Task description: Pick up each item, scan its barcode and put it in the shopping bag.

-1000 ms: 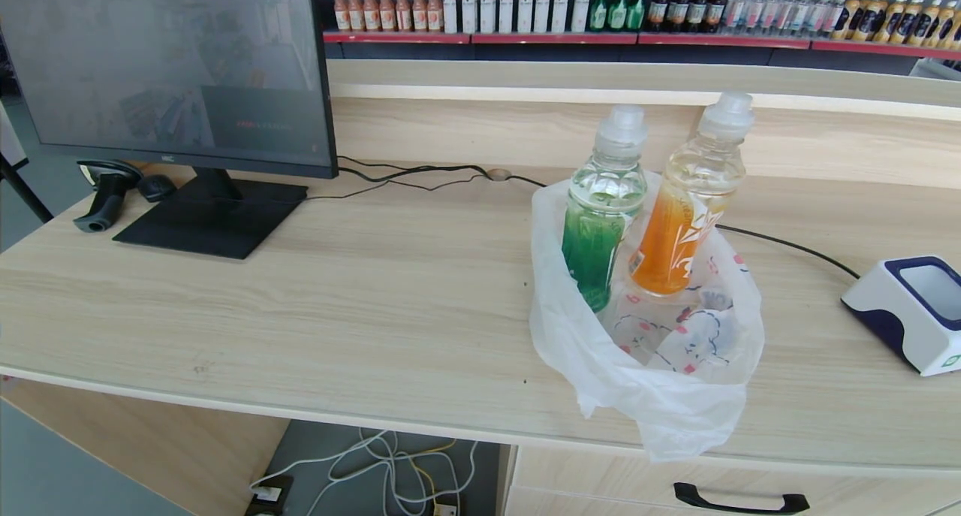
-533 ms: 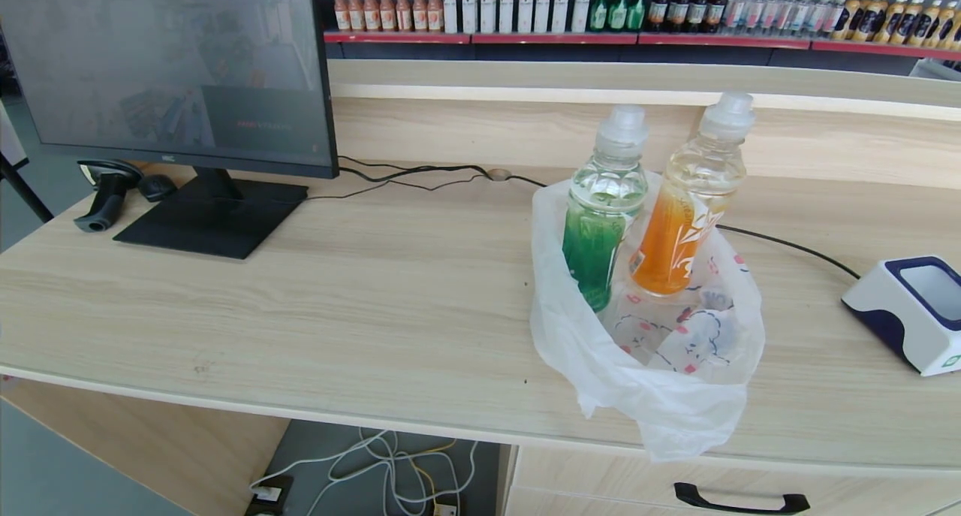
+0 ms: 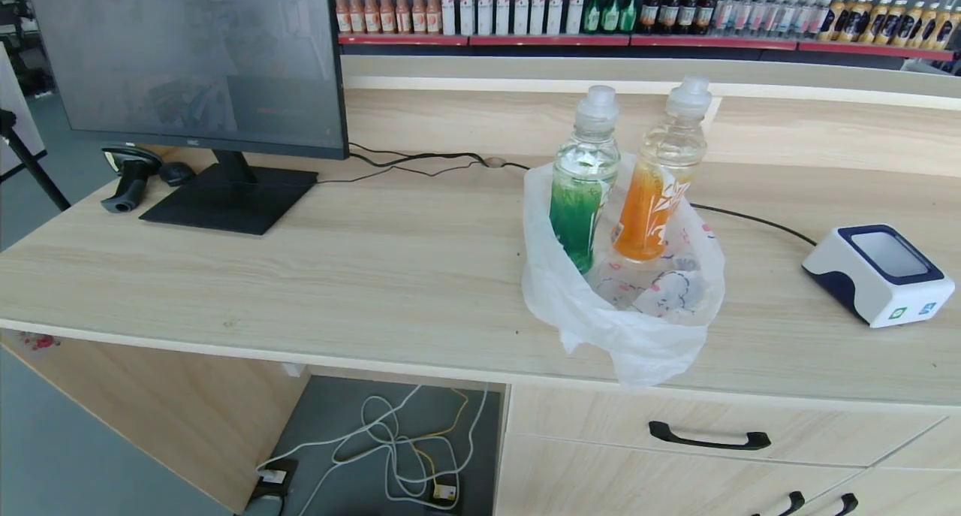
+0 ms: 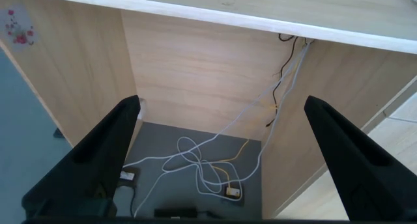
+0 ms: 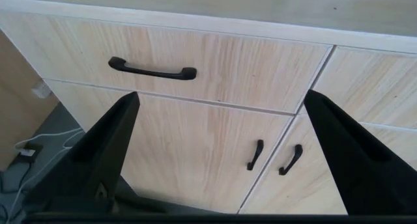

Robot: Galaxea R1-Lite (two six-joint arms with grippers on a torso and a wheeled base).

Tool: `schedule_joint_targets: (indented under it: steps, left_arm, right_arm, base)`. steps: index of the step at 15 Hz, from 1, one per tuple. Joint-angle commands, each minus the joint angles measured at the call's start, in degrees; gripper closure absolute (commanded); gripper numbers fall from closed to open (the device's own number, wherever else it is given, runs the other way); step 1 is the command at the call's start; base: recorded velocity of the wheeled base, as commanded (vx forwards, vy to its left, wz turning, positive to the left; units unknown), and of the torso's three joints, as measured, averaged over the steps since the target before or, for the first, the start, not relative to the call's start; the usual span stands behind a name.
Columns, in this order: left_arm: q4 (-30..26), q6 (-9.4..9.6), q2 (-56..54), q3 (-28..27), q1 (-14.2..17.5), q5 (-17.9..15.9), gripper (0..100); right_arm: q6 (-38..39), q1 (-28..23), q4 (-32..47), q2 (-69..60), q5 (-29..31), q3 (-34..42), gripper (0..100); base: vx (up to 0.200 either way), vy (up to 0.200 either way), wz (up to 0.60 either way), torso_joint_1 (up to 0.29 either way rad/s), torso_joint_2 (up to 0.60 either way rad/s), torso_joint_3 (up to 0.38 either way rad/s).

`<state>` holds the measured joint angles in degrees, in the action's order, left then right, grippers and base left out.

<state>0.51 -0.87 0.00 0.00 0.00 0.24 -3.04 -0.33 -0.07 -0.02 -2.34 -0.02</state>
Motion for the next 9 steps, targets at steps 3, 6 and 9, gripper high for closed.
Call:
schedule_joint_targets:
  steps: [3, 6, 9]
  left_arm:
    - [0.02, -0.1, 0.09, 0.0, 0.0, 0.02, 0]
    - [0.02, -0.01, 0.09, 0.0, 0.0, 0.02, 0]
    - [-0.07, -0.01, 0.0, 0.0, 0.0, 0.02, 0]
  right_arm:
    - [0.4, 0.07, -0.01, 0.02, -0.03, 0.02, 0]
    - [0.14, 0.07, -0.01, 0.02, -0.03, 0.02, 0]
    - [0.05, 0.07, -0.01, 0.02, -0.03, 0.02, 0]
  base:
    - [0.0, -0.067, -0.6, 0.009, 0.0, -0.002]
    - [0.0, -0.2, 0.0, 0.005, 0.0, 0.002]
    - [0.0, -0.2, 0.0, 0.002, 0.0, 0.002]
